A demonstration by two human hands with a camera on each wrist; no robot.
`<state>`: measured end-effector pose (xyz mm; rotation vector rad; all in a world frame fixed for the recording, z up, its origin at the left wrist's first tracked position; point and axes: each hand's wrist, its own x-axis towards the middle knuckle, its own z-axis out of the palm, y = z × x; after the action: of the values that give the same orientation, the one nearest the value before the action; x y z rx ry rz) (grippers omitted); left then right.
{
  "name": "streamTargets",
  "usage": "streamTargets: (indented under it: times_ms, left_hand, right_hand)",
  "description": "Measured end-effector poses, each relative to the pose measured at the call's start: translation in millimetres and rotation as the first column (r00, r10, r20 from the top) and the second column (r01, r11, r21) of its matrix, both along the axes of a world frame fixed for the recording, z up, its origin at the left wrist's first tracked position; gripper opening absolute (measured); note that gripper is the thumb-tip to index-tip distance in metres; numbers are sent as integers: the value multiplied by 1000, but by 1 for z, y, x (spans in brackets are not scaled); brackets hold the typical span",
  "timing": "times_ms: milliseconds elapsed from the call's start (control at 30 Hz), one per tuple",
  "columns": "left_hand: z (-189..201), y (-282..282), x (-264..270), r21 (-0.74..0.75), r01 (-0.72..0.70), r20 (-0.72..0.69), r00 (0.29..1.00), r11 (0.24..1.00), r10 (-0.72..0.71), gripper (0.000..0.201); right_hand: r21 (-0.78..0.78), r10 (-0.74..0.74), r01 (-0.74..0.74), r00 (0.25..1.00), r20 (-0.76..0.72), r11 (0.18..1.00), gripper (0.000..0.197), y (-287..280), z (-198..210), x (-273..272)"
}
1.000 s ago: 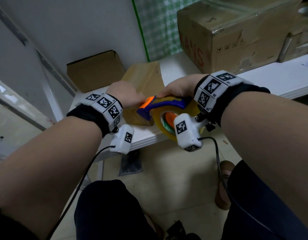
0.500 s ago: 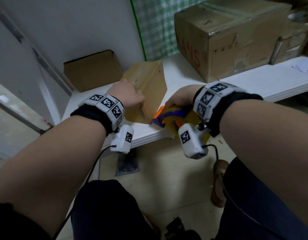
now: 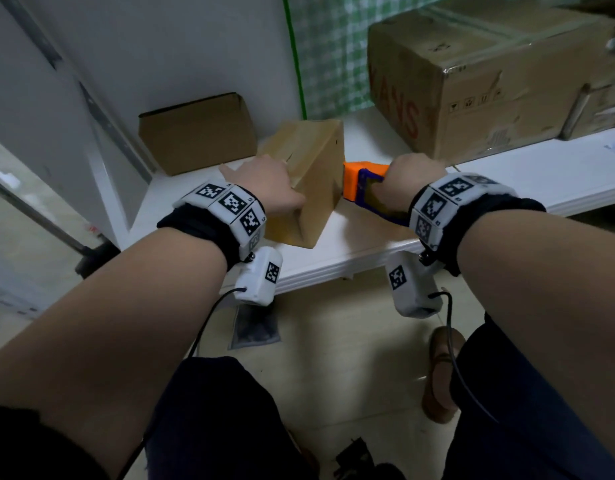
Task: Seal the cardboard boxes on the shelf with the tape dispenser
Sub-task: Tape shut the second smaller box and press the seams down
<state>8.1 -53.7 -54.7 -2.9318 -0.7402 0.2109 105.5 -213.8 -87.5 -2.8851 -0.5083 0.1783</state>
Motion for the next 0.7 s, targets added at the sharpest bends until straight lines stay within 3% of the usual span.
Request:
streamTargets:
  times_ms: [200,300,467,567,700]
  left_hand:
    - [-1,1,0,14,17,7,1000,1000,-17,46]
    - [-1,3,-2,17,24,17,1000,1000,-24,48]
    - [0,5,-6,26,69,-43,997,997,-68,86]
    - [6,13,-11,-57,115,-57,991,992,-118,107]
    - [11,35,-27,-187,201,27,980,962,-199,106]
  right_hand:
    - [-58,55,-56,998,-26,997,30,0,-5,5]
    - [-33,73,-73,997,-19,997,47,1,-8,0]
    - [-67,119,-118,993,11,991,62,-3,-16,1]
    - [-90,143,-143,990,-4,986,61,-6,-12,4]
    - [-36,128,-127,991,29,991,49,-5,4,4]
